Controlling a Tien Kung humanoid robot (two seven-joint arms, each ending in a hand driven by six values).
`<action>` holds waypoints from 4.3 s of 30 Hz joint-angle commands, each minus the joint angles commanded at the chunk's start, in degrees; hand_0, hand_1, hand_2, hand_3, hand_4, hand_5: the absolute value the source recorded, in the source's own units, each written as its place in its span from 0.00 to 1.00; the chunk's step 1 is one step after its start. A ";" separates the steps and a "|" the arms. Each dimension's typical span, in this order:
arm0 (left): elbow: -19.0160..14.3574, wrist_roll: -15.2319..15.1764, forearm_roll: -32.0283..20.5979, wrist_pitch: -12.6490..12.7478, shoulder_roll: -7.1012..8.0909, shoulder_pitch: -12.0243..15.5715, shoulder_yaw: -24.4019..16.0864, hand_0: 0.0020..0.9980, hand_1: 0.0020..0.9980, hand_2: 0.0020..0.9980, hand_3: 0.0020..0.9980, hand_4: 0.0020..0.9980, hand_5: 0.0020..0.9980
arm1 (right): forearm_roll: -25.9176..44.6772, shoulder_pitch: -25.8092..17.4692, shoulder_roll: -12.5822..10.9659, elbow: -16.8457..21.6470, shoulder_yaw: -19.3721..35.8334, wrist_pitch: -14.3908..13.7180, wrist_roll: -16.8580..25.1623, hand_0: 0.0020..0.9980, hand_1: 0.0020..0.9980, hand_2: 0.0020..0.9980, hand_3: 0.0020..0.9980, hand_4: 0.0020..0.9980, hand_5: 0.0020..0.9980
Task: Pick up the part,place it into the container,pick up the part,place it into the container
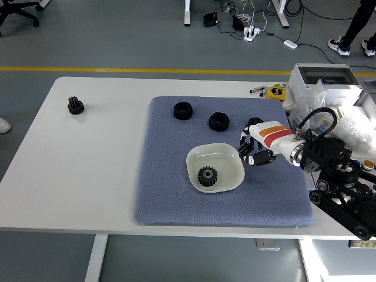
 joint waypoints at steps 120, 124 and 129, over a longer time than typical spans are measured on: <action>0.24 -0.61 -0.10 0.31 -0.13 -0.33 0.47 0.72 0.71 0.77 0.61 0.68 0.58 | 81.11 -30.12 2.95 4.95 21.91 -21.02 30.63 0.86 0.83 0.86 0.91 1.00 1.00; 0.25 -0.59 -0.02 0.34 -0.22 -0.32 0.40 0.72 0.71 0.77 0.61 0.68 0.58 | 77.92 -31.72 3.72 4.54 23.33 -20.90 29.88 0.86 0.83 0.86 0.91 1.00 1.00; 0.25 -0.59 -0.02 0.36 -0.27 -0.28 0.39 0.72 0.71 0.77 0.61 0.68 0.58 | 74.99 -32.64 4.55 4.25 24.61 -20.83 29.21 0.86 0.83 0.86 0.91 1.00 1.00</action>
